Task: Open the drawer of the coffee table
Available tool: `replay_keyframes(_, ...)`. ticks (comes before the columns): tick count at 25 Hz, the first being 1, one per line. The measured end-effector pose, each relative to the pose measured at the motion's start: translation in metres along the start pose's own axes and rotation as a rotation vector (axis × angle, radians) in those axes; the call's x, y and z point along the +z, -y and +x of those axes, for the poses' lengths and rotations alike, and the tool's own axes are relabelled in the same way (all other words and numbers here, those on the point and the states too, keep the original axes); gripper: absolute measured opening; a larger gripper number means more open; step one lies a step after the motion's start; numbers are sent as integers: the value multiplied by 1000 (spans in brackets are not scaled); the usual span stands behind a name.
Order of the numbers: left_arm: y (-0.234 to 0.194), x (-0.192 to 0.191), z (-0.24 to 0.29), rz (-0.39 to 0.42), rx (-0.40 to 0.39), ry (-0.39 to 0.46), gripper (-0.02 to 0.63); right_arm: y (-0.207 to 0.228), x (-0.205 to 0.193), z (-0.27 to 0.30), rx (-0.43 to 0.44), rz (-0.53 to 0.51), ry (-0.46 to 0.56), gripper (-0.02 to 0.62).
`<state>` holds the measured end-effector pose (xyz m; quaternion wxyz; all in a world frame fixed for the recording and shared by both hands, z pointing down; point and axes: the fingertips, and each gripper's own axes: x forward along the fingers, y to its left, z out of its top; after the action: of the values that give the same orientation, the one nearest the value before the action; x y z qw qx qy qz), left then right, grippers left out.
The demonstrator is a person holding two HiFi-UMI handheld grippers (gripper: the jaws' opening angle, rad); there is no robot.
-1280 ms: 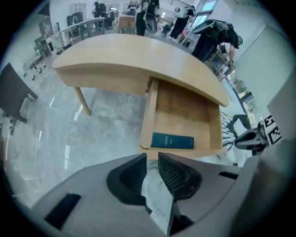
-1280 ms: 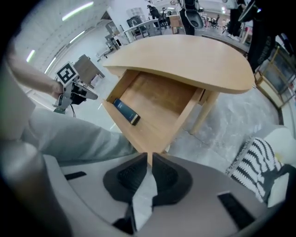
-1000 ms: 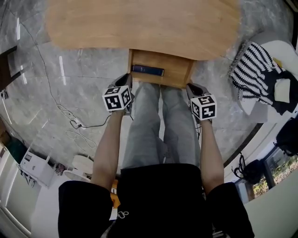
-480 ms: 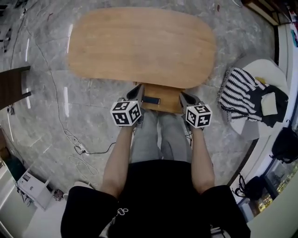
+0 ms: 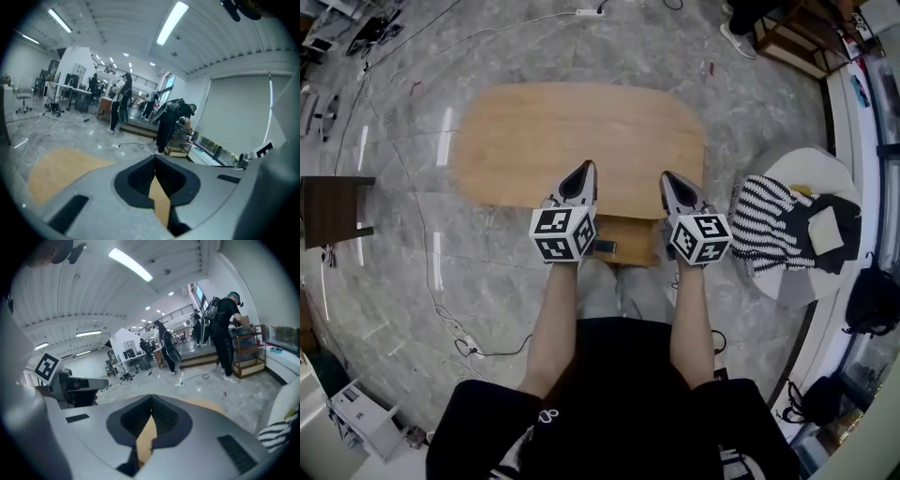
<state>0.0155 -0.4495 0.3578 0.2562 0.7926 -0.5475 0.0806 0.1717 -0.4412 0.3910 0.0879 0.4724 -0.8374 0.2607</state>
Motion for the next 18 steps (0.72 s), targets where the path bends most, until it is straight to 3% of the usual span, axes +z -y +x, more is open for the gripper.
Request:
replay_keyframes(11,55,165,-47,132,-34,309,9,-24,182,-57,-66,-120,342,11)
replay_keyframes(18,74,229,-76,199,-50,430,9,-79,246,-67,-73,-302,417,12)
